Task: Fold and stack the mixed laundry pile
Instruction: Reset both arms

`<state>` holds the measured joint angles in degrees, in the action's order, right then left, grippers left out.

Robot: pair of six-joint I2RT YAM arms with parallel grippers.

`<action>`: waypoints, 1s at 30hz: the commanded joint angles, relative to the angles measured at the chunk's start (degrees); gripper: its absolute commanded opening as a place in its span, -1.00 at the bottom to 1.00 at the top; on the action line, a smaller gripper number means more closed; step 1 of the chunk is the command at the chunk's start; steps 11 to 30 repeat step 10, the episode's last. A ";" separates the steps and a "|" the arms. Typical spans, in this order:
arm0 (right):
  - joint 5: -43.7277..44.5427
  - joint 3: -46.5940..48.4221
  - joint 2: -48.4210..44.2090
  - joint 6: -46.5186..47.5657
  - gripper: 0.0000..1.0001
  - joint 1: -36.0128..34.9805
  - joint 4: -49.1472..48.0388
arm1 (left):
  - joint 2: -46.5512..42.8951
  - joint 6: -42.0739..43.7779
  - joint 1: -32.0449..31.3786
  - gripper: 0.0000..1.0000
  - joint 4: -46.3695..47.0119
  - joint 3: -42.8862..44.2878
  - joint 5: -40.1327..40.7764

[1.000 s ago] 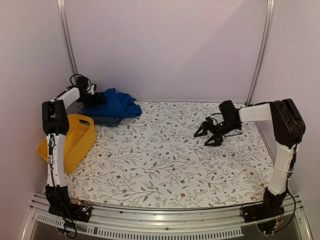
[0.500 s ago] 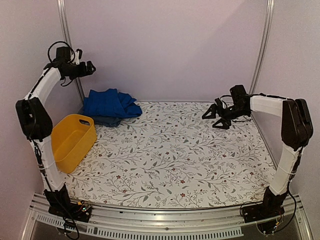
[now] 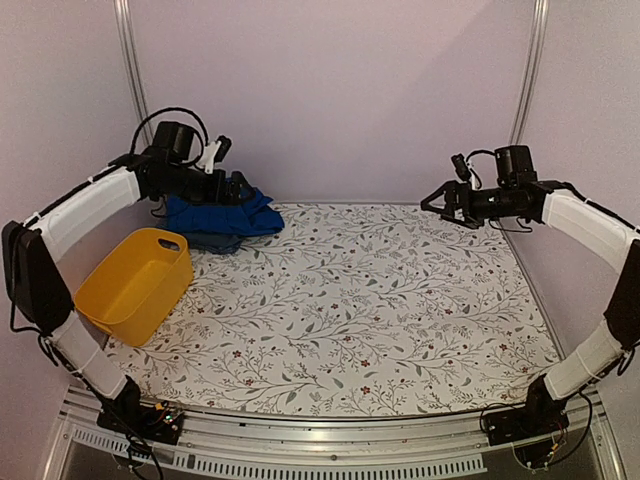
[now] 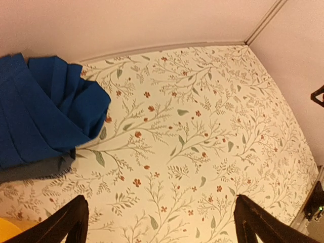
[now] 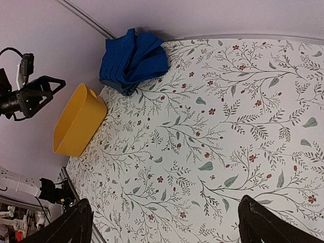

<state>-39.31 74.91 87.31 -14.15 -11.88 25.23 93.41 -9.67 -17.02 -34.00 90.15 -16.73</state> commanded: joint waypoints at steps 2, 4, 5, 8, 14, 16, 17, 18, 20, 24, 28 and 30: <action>-1.61 -17.53 -9.33 -2.91 0.98 0.08 -7.82 | -9.79 -7.79 -3.53 0.99 7.25 -21.08 3.14; -1.36 -23.15 -12.17 -4.36 0.98 0.04 -9.16 | -11.74 -11.29 -4.15 0.99 9.90 -27.84 2.65; -1.39 -25.38 -13.13 -4.69 0.98 0.05 -9.78 | -12.51 -12.56 -4.39 0.99 11.12 -30.63 2.80; -0.65 -29.65 -16.05 -5.39 0.98 0.10 -11.17 | -13.86 -14.87 -4.76 0.99 13.13 -35.15 4.02; 0.06 -29.38 -16.62 -5.59 0.98 0.10 -11.11 | -13.99 -15.28 -4.49 0.99 13.56 -34.76 5.31; 0.06 -29.38 -16.62 -5.59 0.98 0.10 -11.11 | -13.99 -15.28 -4.49 0.99 13.56 -34.76 5.31; 0.06 -29.38 -16.62 -5.59 0.98 0.10 -11.11 | -13.99 -15.28 -4.49 0.99 13.56 -34.76 5.31; 0.06 -29.38 -16.62 -5.59 0.98 0.10 -11.11 | -13.99 -15.28 -4.49 0.99 13.56 -34.76 5.31; 0.06 -29.38 -16.62 -5.59 0.98 0.10 -11.11 | -13.99 -15.28 -4.49 0.99 13.56 -34.76 5.31; 0.06 -29.38 -16.62 -5.59 0.98 0.10 -11.11 | -13.99 -15.28 -4.49 0.99 13.56 -34.76 5.31; 0.06 -29.38 -16.62 -5.59 0.98 0.10 -11.11 | -13.99 -15.28 -4.49 0.99 13.56 -34.76 5.31; 0.06 -29.38 -16.62 -5.59 0.98 0.10 -11.11 | -13.99 -15.28 -4.49 0.99 13.56 -34.76 5.31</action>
